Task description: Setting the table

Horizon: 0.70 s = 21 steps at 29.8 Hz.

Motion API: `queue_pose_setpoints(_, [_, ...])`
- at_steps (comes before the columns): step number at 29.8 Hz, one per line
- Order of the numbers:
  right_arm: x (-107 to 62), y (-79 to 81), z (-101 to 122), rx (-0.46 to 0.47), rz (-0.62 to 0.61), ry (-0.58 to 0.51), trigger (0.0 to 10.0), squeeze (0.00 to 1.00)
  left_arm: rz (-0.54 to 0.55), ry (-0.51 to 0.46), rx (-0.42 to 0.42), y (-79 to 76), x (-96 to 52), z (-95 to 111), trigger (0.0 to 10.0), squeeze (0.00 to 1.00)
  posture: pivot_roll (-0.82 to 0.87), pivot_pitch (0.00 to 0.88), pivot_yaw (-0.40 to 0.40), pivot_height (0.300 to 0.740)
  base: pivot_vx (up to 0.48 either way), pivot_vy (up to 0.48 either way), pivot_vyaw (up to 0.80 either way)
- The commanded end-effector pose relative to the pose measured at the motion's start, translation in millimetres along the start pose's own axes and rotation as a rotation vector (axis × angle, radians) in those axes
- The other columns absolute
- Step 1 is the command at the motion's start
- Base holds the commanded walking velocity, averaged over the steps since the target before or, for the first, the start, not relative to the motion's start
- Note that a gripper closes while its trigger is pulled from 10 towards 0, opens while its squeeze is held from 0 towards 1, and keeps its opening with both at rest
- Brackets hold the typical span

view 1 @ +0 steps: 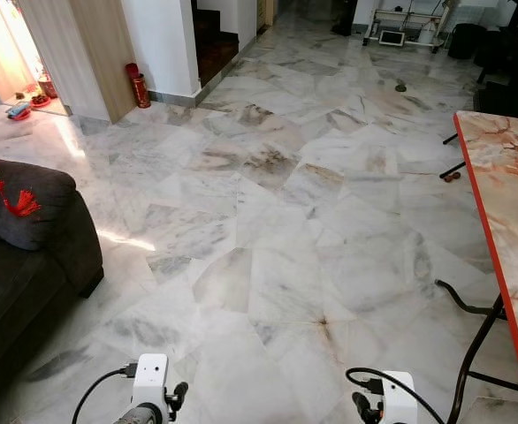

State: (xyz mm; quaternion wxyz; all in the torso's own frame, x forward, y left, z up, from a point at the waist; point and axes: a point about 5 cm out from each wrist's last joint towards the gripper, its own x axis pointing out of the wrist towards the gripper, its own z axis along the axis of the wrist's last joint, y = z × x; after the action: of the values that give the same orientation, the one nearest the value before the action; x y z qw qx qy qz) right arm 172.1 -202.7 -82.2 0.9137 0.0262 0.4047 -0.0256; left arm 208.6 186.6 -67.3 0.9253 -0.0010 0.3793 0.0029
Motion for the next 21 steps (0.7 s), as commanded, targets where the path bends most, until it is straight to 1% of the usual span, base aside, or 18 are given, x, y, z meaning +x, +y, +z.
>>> queue_pose_setpoints(1, [-0.8, 0.0, -3.0, 0.013, -0.004, 0.01, 10.0, 0.0, 0.004, 0.013, -0.015, 0.9, -0.9, -3.7, 10.0, 0.0, -0.05, 0.0, -0.014, 0.74, 0.0, 0.0, 0.0])
queue_pose_setpoints(8, [-0.7, -0.2, -2.5, 0.013, -0.006, 0.007, 10.0, 0.0, 0.01, 0.031, 0.0, 1.2, -0.7, -4.7, 10.0, 0.0, -0.05, 0.0, -0.017, 0.74, 0.0, 0.0, 0.0])
queue_pose_setpoints(10, [-0.7, -0.2, -2.4, 0.013, -0.005, 0.006, 10.0, 0.0, -0.01, 0.027, -0.013, 0.0, -0.7, -4.4, 10.0, 0.0, -0.05, 0.0, -0.017, 0.74, 0.0, 0.0, 0.0])
queue_pose_setpoints(21, [-0.6, 1.0, -2.8, 0.012, 0.001, 0.009, 10.0, 0.0, -0.004, 0.025, -0.015, 0.9, -0.6, -3.7, 10.0, 0.0, -0.05, 0.0, -0.015, 0.74, 0.0, 0.0, 0.0])
